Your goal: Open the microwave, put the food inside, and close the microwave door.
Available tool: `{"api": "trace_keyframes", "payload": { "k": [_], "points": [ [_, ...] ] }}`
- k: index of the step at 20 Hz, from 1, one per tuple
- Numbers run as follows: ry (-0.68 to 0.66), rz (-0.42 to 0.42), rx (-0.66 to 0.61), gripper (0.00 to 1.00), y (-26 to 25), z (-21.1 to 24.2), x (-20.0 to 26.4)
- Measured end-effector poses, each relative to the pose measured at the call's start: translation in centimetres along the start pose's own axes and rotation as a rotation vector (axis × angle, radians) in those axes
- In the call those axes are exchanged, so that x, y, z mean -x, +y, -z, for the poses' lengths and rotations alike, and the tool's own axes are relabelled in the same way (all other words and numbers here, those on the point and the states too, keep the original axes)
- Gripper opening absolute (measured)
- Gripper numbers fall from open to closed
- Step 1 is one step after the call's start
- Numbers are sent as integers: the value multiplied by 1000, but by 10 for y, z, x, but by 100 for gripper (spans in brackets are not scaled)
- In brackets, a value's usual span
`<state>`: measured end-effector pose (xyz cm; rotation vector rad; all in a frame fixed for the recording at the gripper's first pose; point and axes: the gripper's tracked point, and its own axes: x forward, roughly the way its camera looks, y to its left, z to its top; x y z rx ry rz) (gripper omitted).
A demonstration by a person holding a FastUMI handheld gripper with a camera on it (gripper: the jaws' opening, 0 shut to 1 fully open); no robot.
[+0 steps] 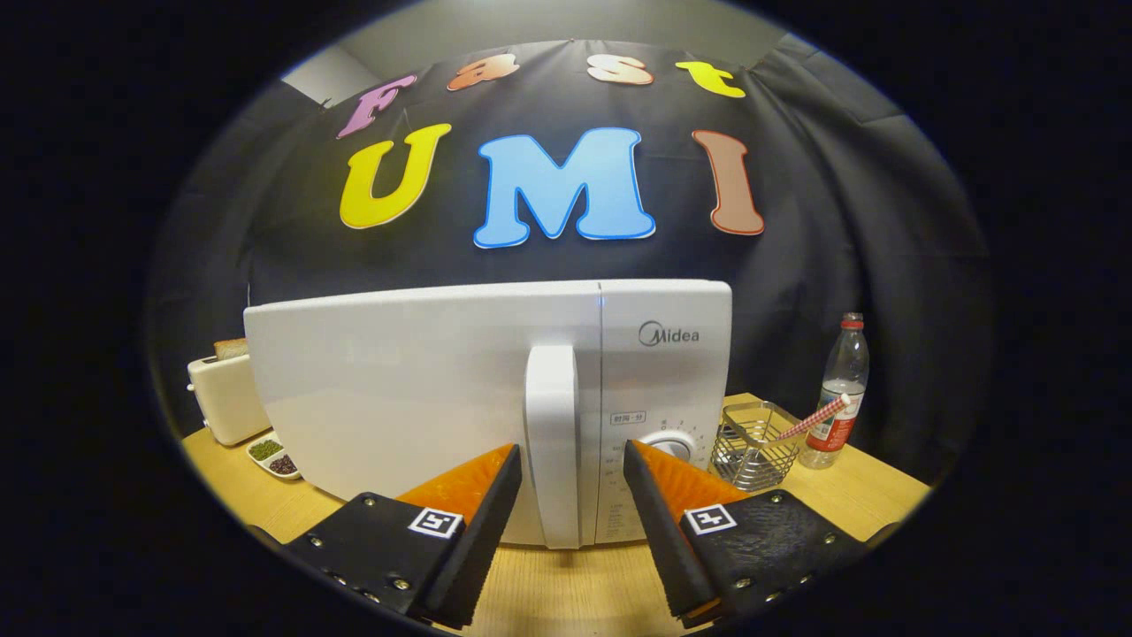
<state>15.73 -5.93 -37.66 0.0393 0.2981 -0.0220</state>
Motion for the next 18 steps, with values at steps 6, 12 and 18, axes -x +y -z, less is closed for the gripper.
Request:
{"api": "trace_keyframes", "payload": {
  "k": [6,12,18],
  "points": [
    [-52,-19,70,46,1,-3,0],
    [-17,-43,40,24,7,3,2],
    [4,-49,28,18,7,3,3]
  ]
}}
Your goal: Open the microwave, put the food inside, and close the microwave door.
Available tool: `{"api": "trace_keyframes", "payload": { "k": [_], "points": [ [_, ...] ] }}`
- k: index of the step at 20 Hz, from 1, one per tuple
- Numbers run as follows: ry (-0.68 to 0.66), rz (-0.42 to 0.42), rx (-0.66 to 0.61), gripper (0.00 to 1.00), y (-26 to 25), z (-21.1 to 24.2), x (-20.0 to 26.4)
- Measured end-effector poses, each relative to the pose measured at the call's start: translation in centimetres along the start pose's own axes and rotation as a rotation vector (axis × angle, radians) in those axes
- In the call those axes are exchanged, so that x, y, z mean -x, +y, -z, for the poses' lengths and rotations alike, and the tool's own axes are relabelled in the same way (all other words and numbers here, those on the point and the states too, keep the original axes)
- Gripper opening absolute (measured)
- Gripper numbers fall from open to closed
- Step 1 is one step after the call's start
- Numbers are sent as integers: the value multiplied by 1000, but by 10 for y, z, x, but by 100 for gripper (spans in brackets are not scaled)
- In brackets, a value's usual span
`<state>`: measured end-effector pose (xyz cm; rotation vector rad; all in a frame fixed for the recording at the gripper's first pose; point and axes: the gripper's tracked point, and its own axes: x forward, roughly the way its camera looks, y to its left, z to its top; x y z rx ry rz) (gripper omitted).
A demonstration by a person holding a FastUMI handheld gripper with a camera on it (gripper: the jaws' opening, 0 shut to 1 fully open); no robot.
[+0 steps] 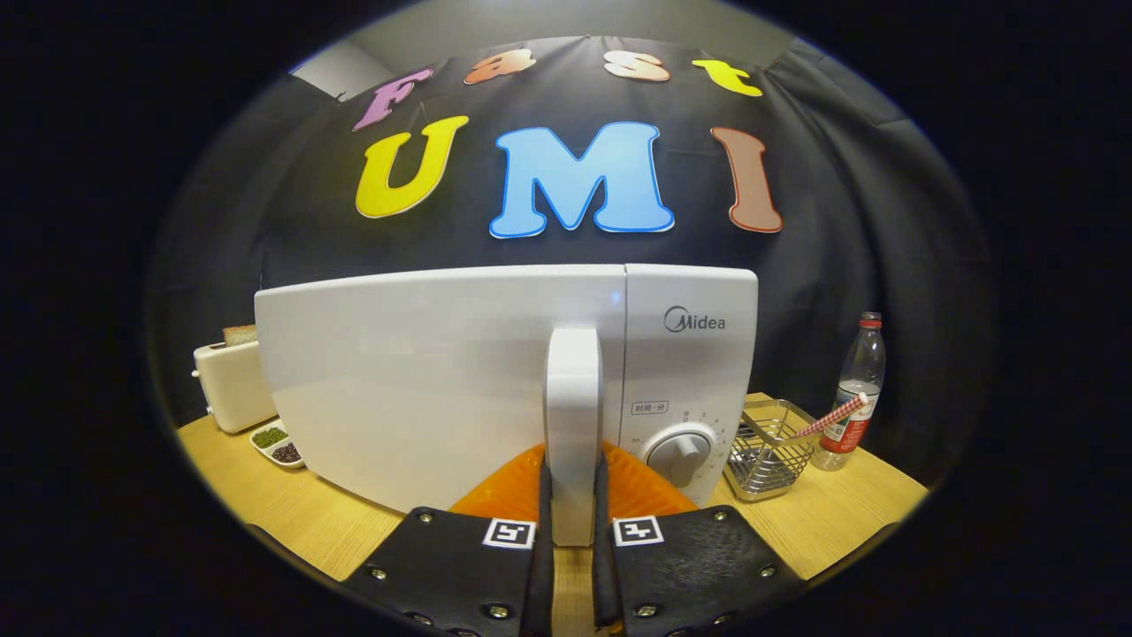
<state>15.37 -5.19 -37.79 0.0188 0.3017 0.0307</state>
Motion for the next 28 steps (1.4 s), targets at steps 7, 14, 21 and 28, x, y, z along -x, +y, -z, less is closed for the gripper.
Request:
{"api": "trace_keyframes", "payload": {
  "k": [7,14,21,28],
  "points": [
    [4,-61,-30,15,2,0,8],
    [51,-24,-5,15,1,1,9],
    [46,4,5,15,1,0,16],
    [51,42,-10,15,0,0,13]
  ]
}}
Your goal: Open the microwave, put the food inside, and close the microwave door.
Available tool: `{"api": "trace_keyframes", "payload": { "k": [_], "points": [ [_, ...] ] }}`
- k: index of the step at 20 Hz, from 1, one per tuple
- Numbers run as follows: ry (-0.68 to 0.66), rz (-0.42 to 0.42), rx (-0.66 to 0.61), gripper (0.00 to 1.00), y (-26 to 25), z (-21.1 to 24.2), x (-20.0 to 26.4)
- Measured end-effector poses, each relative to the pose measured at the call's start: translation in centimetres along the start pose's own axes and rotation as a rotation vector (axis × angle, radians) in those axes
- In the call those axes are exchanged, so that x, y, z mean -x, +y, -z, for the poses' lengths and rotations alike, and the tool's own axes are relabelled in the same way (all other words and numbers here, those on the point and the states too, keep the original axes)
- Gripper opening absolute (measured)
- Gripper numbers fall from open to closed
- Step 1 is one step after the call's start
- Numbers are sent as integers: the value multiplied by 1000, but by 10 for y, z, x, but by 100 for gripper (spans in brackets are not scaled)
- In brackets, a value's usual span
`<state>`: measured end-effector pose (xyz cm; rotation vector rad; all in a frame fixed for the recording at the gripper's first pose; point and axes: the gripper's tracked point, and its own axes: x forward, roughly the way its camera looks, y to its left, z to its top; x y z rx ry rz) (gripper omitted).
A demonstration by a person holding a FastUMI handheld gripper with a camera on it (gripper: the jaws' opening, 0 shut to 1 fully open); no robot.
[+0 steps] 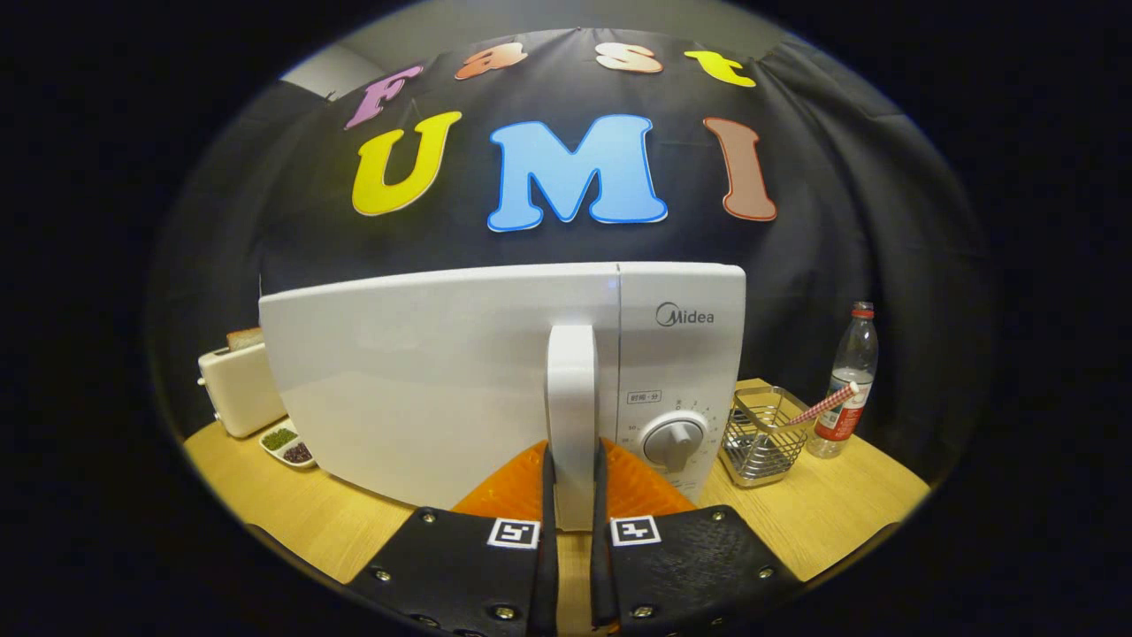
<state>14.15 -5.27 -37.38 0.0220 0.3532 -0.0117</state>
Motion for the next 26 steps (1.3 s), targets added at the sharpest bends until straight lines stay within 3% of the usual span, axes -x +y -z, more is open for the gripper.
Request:
{"api": "trace_keyframes", "payload": {
  "k": [3,7,13,18,22,26],
  "points": [
    [-19,-2,12,15,0,-1,0],
    [-39,-91,-6,12,4,-2,16],
    [-4,-110,99,12,15,12,57],
    [21,-251,73,11,47,23,118],
    [47,-389,76,11,96,36,176],
    [28,-475,82,11,159,46,221]
  ]
}}
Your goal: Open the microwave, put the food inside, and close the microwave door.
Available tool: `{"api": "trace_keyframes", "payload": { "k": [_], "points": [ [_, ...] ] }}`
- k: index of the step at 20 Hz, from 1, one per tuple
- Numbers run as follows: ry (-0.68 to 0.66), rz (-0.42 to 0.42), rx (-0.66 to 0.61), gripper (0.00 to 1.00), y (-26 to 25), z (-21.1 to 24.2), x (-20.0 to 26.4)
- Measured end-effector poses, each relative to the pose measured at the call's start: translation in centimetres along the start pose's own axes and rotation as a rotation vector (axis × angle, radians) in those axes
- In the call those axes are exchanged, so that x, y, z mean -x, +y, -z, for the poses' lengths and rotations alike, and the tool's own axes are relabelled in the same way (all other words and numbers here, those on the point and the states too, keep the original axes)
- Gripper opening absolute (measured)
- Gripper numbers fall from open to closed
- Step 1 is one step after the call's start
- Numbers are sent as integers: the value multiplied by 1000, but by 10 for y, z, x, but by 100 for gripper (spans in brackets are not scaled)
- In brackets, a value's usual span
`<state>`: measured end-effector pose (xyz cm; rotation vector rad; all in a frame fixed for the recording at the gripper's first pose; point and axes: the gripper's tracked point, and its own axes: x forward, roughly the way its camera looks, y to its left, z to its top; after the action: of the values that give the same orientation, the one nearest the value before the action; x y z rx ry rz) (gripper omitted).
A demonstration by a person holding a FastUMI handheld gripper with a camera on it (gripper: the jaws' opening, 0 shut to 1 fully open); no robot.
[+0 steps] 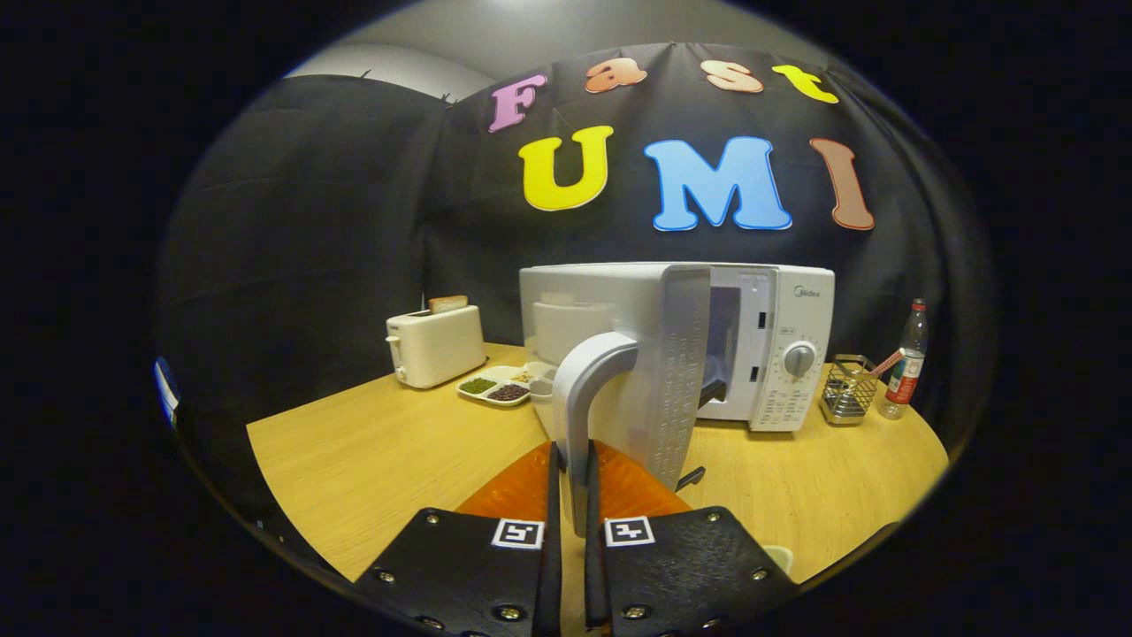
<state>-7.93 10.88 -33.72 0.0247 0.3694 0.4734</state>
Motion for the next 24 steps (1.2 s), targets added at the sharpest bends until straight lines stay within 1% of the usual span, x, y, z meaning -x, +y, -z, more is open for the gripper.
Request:
{"api": "trace_keyframes", "payload": {
  "k": [2,3,5,6,9,10,12,15,18,20,22,23,24],
  "points": [
    [-8,-25,12,11,37,1,3],
    [-15,-10,25,10,50,2,4],
    [-30,69,65,9,71,4,4],
    [-29,95,80,10,82,6,0],
    [-45,156,119,11,120,10,-7],
    [-48,145,118,10,132,10,-10],
    [-39,95,95,11,159,15,-14],
    [-66,22,101,10,176,9,-4],
    [-90,-7,118,10,160,0,10],
    [-88,-54,109,10,146,-1,17],
    [-85,-60,98,19,122,-3,29],
    [-72,-72,92,40,109,-1,35],
    [-48,-93,92,52,100,5,38]
  ]
}}
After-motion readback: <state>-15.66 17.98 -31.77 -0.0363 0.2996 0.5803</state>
